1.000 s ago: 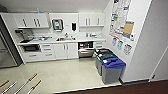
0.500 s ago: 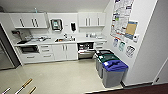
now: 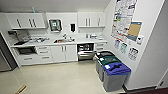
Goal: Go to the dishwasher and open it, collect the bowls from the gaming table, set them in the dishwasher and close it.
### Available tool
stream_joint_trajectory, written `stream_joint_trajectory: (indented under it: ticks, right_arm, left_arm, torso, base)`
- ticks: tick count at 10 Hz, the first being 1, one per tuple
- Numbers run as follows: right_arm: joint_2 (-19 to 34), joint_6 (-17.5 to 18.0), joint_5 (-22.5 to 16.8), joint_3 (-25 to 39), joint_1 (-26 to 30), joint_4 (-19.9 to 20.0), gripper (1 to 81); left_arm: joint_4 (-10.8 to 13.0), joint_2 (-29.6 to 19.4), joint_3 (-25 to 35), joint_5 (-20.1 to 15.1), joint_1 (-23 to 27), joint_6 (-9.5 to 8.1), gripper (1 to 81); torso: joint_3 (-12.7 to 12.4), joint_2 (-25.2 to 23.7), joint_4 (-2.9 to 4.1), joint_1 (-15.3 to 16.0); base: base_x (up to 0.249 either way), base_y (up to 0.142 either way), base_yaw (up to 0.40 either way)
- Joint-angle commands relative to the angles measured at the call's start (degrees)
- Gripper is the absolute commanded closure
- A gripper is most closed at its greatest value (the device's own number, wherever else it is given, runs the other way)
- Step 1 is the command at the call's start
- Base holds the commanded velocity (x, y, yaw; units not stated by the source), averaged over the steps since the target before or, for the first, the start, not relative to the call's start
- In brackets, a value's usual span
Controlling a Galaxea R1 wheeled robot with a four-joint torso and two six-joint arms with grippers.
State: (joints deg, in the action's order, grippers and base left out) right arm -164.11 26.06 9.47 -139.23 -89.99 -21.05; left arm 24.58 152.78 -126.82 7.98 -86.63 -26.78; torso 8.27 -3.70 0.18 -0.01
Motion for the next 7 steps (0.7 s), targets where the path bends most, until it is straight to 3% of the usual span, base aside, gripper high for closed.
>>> stream_joint_trajectory:
  ticks: [1,7]
  right_arm:
    - [0.5,-0.2,-2.2,0.5,2.0,-1.0,81.1]
    - [0.3,-0.2,-2.2,0.4,2.2,-1.1,81.1]
  left_arm:
    - [-0.1,-1.5,0.6,-1.7,1.8,0.15,81.1]
    - [-0.1,-1.6,0.6,-1.7,1.6,0.15,81.1]
  torso:
    - [0.0,0.0,0.00,0.0]
    - [0.0,0.0,0.00,0.0]
  base:
    - [0.198,0.000,0.000]
    - [0.201,0.000,0.000]
